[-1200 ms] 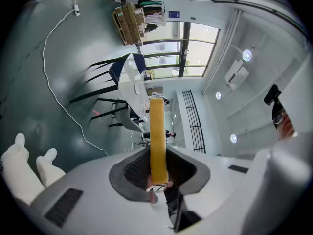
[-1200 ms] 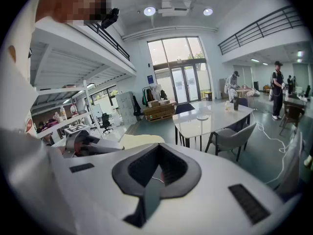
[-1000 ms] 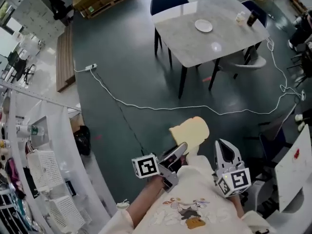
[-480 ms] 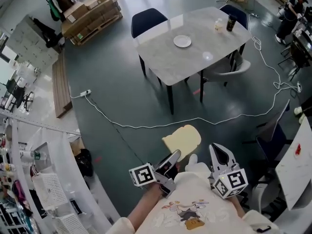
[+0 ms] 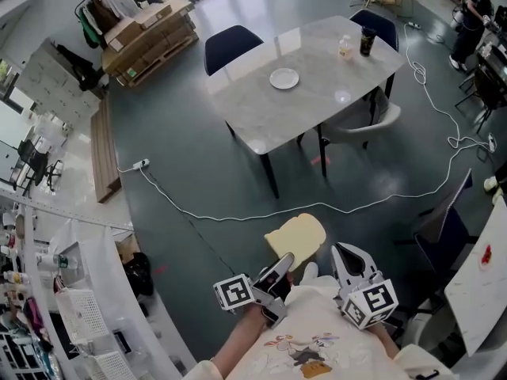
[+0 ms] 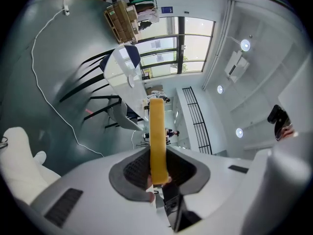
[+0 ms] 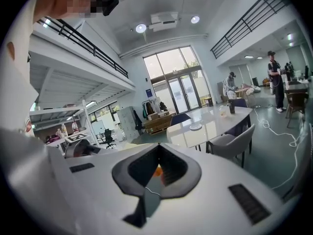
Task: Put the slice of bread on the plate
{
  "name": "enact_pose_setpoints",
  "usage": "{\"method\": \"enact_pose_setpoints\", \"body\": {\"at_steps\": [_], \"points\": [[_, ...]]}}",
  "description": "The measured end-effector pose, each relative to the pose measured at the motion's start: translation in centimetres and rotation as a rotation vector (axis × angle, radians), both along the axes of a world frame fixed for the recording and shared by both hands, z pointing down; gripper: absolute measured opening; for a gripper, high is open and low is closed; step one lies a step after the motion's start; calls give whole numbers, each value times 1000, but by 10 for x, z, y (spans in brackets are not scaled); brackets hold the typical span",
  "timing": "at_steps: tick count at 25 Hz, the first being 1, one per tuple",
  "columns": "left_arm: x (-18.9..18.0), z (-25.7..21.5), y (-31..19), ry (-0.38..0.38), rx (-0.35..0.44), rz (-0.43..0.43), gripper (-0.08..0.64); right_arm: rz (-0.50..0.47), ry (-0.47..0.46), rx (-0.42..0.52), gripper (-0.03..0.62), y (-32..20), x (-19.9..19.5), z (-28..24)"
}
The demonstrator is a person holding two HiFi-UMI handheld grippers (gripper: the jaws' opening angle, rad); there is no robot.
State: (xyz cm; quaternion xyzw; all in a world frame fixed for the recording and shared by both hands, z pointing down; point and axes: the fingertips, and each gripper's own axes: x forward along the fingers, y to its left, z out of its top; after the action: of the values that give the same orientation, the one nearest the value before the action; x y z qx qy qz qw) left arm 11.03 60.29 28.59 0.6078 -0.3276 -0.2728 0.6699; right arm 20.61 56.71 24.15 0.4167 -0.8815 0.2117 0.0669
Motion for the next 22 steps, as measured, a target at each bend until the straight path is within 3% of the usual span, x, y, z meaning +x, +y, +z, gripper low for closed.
{"method": "enact_pose_setpoints", "body": {"at_steps": [10, 22], "points": [[19, -1, -42, -47, -12, -32, 95, 4, 9, -35, 3, -38, 30, 10], [-38, 0, -138, -38, 8, 0, 97, 26, 42, -7, 3, -133, -28, 4]]}}
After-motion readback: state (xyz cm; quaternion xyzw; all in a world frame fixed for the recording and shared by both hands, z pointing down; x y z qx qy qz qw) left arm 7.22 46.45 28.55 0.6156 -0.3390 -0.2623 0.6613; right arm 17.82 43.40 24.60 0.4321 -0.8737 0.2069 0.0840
